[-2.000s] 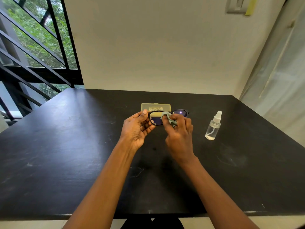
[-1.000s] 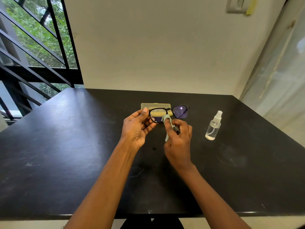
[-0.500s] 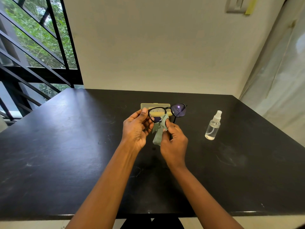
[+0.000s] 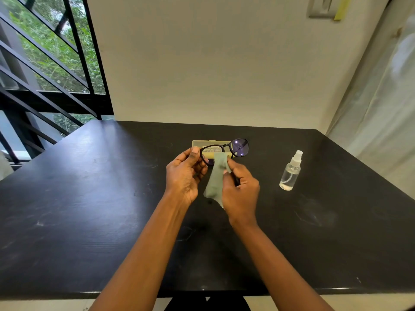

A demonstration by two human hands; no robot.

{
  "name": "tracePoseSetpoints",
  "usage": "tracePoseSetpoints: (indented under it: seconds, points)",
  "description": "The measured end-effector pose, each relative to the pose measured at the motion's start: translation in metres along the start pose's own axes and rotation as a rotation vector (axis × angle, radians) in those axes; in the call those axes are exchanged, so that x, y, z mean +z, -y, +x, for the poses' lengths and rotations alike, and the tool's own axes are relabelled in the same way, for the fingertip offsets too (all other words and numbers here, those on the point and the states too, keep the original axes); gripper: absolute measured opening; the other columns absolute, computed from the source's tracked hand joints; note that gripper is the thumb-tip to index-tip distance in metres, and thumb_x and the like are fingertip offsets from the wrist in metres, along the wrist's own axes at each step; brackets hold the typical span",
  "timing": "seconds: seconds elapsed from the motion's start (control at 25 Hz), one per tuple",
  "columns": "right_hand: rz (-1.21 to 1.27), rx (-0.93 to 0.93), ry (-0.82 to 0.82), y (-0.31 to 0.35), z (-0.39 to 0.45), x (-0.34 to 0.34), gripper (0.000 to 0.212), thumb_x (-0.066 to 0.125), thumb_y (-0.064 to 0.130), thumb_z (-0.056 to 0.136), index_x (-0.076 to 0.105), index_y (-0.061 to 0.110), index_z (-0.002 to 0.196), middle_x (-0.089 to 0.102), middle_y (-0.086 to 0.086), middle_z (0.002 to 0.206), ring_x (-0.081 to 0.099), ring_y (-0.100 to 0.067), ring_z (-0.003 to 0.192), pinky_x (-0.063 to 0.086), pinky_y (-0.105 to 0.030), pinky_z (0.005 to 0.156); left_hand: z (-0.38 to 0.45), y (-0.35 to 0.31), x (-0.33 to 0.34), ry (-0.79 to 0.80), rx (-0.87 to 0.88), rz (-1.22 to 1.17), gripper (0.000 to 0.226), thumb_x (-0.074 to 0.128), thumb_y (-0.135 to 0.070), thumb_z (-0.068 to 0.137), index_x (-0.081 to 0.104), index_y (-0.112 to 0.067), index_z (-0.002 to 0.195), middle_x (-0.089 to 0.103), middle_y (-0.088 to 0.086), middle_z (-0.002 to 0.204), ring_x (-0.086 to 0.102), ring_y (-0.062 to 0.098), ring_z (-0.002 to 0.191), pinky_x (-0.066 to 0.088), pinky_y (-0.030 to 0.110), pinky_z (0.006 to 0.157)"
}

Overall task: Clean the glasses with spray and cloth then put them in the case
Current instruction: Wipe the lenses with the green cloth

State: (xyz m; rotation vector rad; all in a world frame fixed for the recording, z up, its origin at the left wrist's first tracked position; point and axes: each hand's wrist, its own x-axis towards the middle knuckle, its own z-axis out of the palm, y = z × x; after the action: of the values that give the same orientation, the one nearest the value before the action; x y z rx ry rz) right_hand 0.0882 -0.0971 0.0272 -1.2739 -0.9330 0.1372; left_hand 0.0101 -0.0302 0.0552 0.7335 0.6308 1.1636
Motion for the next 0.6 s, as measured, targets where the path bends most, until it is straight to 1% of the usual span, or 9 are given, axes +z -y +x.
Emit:
tracePoseSetpoints:
  seconds: [0.08,0.12,0.2,0.28,0.32,0.4,0.44,0.52,0.6]
  points:
    - [-0.055,-0.039,-0.055,0.001,0.009,-0.003,0.034,0.054,-0.008,0.085,0.061,0.003,0.116,0.063,-0.007,0.109,0.058,-0.01,0.098,0.048,-0.013,0.083,0.0,0.001,-0.001,-0.005,-0.006,0.002,0.008,0.059,-0.015,0.087,0.067,-0.012,0.089,0.069,0.0,0.062,0.062,0.012,0.062,0.053,0.025,0.063]
    - [-0.105,-0.084,-0.068,0.001,0.013,-0.004,0.034,0.054,-0.007,0.084,0.061,0.002,0.116,0.063,-0.009,0.109,0.058,-0.014,0.099,0.048,-0.013,0.084,0.0,0.001,-0.002,-0.004,-0.006,0.003,0.009,0.059,-0.016,0.087,0.067,-0.012,0.09,0.069,0.0,0.063,0.062,0.011,0.063,0.053,0.025,0.064]
    - [-0.228,-0.225,-0.059,0.0,0.019,-0.003,0.034,0.054,-0.006,0.083,0.062,0.001,0.115,0.063,-0.013,0.106,0.056,-0.018,0.097,0.045,-0.007,0.079,-0.001,0.001,-0.002,0.0,-0.007,0.004,0.009,0.059,-0.016,0.087,0.067,-0.012,0.091,0.069,0.001,0.064,0.063,0.011,0.063,0.054,0.025,0.064]
    - [-0.374,-0.354,0.001,-0.003,0.021,0.0,0.035,0.049,0.001,0.082,0.063,0.003,0.115,0.061,-0.015,0.104,0.051,-0.02,0.093,0.043,-0.012,0.074,-0.002,0.001,-0.001,0.003,-0.008,0.006,0.009,0.059,-0.016,0.087,0.067,-0.013,0.09,0.07,0.001,0.065,0.062,0.011,0.063,0.054,0.025,0.064]
    - [-0.454,-0.393,0.04,-0.005,0.02,0.001,0.037,0.045,0.007,0.083,0.063,0.005,0.115,0.059,-0.016,0.105,0.048,-0.023,0.092,0.042,-0.019,0.076,-0.002,0.001,-0.001,0.006,-0.008,0.007,0.01,0.058,-0.016,0.087,0.067,-0.012,0.09,0.069,0.0,0.064,0.062,0.011,0.062,0.053,0.024,0.063]
    - [-0.598,-0.423,0.11,-0.008,0.017,0.004,0.046,0.036,0.021,0.083,0.062,0.006,0.117,0.055,-0.018,0.112,0.047,-0.031,0.097,0.041,-0.032,0.078,-0.003,0.001,-0.001,0.016,-0.006,0.012,0.01,0.057,-0.016,0.088,0.067,-0.012,0.089,0.067,0.0,0.063,0.06,0.011,0.061,0.052,0.023,0.059]
    - [-0.658,-0.431,0.122,-0.009,0.015,0.005,0.048,0.035,0.026,0.084,0.061,0.006,0.118,0.053,-0.019,0.117,0.046,-0.032,0.101,0.037,-0.033,0.079,-0.004,0.001,0.0,0.019,-0.005,0.015,0.011,0.057,-0.016,0.089,0.067,-0.012,0.088,0.066,0.0,0.063,0.059,0.011,0.06,0.052,0.023,0.058]
    - [-0.735,-0.469,0.111,-0.01,0.013,0.007,0.045,0.036,0.032,0.089,0.061,0.008,0.118,0.053,-0.018,0.122,0.042,-0.029,0.106,0.032,-0.032,0.08,-0.006,0.001,0.002,0.011,-0.009,0.013,0.012,0.057,-0.015,0.089,0.068,-0.011,0.084,0.065,0.002,0.066,0.059,0.008,0.055,0.053,0.021,0.052]
    - [-0.737,-0.525,0.108,-0.011,0.012,0.009,0.042,0.037,0.035,0.093,0.063,0.01,0.116,0.055,-0.015,0.123,0.043,-0.027,0.107,0.035,-0.032,0.081,-0.008,0.002,0.004,0.0,-0.021,0.004,0.013,0.056,-0.014,0.089,0.067,-0.01,0.085,0.067,0.003,0.07,0.06,0.005,0.049,0.051,0.019,0.045]
